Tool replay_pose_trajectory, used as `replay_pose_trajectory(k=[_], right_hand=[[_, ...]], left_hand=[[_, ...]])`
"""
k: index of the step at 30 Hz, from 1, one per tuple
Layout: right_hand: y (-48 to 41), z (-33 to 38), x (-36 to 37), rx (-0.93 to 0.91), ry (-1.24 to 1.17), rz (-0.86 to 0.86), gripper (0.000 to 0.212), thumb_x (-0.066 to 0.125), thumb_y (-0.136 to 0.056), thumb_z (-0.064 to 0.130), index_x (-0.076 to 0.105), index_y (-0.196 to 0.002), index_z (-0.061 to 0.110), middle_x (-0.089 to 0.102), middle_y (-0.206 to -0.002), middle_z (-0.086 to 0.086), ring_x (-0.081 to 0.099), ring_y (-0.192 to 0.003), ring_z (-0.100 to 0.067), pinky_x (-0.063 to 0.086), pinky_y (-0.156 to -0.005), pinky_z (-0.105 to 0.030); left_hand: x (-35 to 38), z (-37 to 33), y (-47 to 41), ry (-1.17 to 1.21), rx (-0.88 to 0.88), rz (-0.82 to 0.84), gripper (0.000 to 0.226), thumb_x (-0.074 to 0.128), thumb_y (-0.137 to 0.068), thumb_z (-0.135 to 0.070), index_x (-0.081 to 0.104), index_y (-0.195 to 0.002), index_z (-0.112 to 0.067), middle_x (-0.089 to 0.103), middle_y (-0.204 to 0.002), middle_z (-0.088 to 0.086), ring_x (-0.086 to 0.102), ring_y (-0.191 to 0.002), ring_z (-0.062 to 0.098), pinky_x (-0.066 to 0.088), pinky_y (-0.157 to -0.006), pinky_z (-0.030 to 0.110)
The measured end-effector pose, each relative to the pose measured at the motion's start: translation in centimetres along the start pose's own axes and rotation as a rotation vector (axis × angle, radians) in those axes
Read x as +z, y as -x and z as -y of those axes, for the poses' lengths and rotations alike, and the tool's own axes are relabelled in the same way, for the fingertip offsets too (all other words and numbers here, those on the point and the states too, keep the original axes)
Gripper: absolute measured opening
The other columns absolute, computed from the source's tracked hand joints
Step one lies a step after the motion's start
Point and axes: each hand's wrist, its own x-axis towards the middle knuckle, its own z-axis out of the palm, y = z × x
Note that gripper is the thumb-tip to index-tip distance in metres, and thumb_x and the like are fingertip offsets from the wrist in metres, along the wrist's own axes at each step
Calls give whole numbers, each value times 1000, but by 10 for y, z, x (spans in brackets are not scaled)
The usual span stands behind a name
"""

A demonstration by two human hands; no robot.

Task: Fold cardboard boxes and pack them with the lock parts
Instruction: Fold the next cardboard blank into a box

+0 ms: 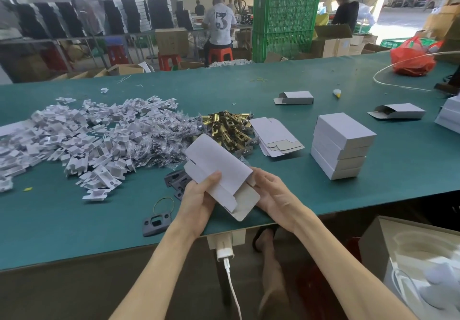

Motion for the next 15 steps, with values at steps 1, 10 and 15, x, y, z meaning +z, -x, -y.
replay_pose_trajectory(k=[1,10,15], right_hand=[[0,0,3,-4,17,-38,78,82,-69,58,68,-128,9,69,-124,-16,67,-110,-29,56,-95,-43],[-5,-9,7,-17,229,-201,23,56,-103,33,76,-111,27,74,-109,-5,71,-100,-20,60,-77,-32],[-3,-11,12,-70,402,-211,23,54,-102,44,72,-113,36,75,-105,5,70,-99,-16,61,-83,-37]], left_hand=[[0,0,0,-16,0,3,40,72,-90,-14,65,-128,-4,73,-125,14,70,-110,27,57,-98,43],[6,5,1,-166,74,-71,34,55,-105,-26,62,-129,-2,75,-121,15,74,-101,26,62,-89,40],[2,6,0,-205,55,-68,30,57,-105,-22,62,-128,-4,74,-120,18,74,-101,30,63,-86,42]])
